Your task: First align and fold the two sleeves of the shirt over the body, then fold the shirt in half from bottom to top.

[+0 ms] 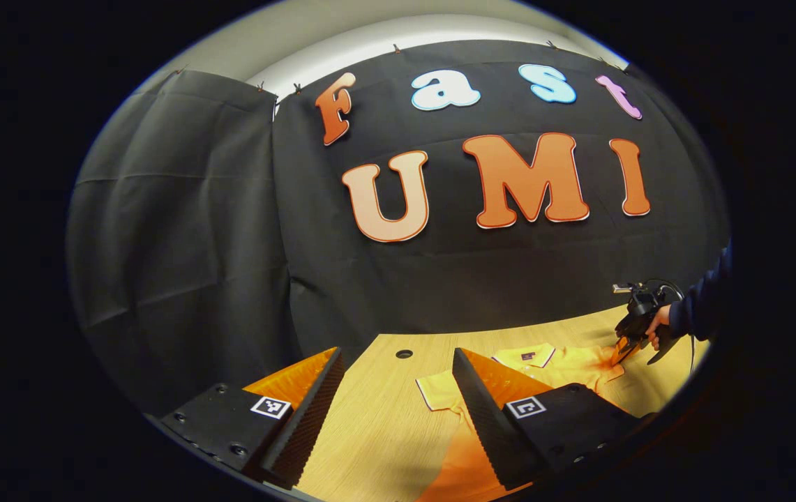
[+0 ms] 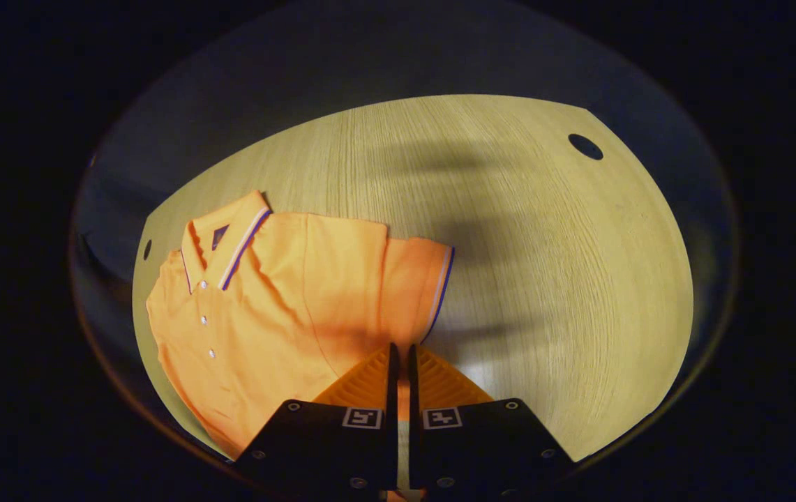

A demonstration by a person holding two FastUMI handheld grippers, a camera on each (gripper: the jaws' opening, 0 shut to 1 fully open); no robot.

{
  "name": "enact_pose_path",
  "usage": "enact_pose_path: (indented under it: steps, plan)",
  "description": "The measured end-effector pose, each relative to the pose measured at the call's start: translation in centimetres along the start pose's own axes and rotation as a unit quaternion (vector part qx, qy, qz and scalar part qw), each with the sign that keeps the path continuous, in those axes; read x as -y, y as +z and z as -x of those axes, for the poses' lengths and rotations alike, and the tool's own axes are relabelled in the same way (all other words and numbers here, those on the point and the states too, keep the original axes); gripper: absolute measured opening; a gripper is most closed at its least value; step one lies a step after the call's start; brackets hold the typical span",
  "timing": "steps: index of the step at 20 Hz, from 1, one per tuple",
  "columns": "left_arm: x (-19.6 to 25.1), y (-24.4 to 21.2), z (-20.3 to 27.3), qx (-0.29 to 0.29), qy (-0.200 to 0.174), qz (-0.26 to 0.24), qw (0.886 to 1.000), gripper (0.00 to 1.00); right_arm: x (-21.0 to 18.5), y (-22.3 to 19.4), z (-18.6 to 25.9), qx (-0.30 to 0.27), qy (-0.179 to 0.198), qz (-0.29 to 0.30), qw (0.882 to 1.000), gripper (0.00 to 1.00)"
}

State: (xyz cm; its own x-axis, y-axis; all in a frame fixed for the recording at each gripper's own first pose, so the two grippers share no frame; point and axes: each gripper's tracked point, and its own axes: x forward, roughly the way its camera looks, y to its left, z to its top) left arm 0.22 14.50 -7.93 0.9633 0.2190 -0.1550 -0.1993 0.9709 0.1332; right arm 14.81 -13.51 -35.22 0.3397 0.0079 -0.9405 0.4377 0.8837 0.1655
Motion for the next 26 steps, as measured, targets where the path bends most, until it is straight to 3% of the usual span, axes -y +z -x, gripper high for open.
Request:
enact_pose_path:
  steps: [10,16,19,22,24,25,26]
  plan:
    - [-1.6,-2.1,-3.5,-0.017,-0.033,0.043,0.998,0.96,-8.1,2.2,4.5,0.050,0.032,0.071,0.996,0.07]
    - [-2.4,-5.7,-8.2,-0.069,-0.080,0.072,0.992,0.96,-13.1,1.4,5.3,0.048,0.053,0.050,0.996,0.08]
    - [-1.8,-6.2,-11.4,-0.080,-0.114,0.068,0.988,0.96,-15.3,0.9,6.2,0.048,0.073,0.044,0.995,0.19]
    - [-0.6,-8.4,-14.8,-0.111,-0.148,0.065,0.980,0.98,-15.8,0.9,7.4,0.070,0.063,0.041,0.995,0.31]
    - [-0.2,-9.7,-17.2,-0.138,-0.164,0.062,0.975,0.98,-15.7,0.8,8.6,0.086,0.052,0.044,0.994,0.48]
    - [0.2,-10.2,-18.5,-0.149,-0.172,0.059,0.972,0.98,-15.8,0.4,9.5,0.091,0.049,0.040,0.994,0.62]
    - [0.5,-10.8,-19.7,-0.160,-0.178,0.055,0.969,0.98,-15.9,0.2,10.3,0.102,0.049,0.033,0.993,0.67]
